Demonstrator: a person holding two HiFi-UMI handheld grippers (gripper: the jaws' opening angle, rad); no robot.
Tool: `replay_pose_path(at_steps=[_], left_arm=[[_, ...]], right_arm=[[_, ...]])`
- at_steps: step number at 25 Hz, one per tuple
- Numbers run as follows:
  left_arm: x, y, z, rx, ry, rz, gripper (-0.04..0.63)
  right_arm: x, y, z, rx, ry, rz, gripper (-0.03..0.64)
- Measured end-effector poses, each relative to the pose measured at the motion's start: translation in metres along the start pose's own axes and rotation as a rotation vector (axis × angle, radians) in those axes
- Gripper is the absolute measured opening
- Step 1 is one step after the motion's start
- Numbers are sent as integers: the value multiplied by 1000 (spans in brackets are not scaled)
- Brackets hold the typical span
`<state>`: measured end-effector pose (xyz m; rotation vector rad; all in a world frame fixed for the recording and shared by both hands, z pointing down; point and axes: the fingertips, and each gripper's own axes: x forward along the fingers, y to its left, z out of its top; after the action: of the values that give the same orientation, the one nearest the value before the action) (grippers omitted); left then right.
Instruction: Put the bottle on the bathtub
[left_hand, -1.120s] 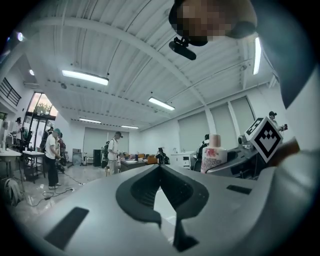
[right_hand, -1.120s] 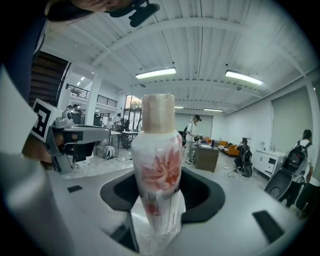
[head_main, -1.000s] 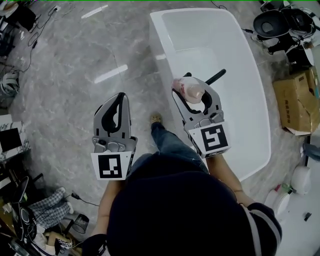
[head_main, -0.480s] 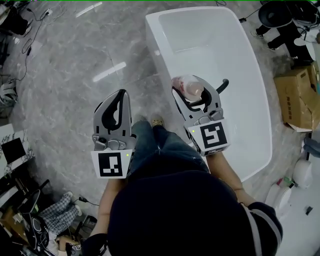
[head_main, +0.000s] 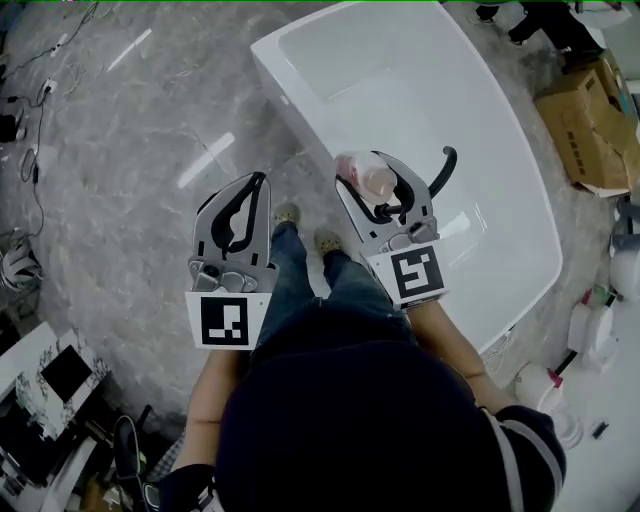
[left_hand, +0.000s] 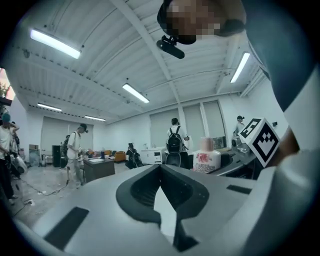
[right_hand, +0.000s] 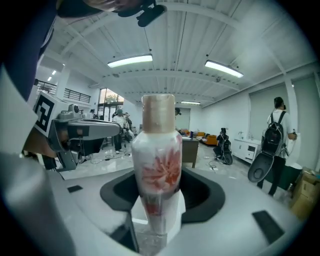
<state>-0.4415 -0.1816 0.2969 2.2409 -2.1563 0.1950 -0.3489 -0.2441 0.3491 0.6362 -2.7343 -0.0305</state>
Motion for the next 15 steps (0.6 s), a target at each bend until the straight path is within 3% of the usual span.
replay_pose_path(at_steps=[8,15], left_arm=[[55,12,-30,14,22,-313,25],[81,1,-64,31,70,-471,25]], right_arm=[[43,-16,-22,76,57,-226,242],[53,-34,-64,195,98,-386,242]])
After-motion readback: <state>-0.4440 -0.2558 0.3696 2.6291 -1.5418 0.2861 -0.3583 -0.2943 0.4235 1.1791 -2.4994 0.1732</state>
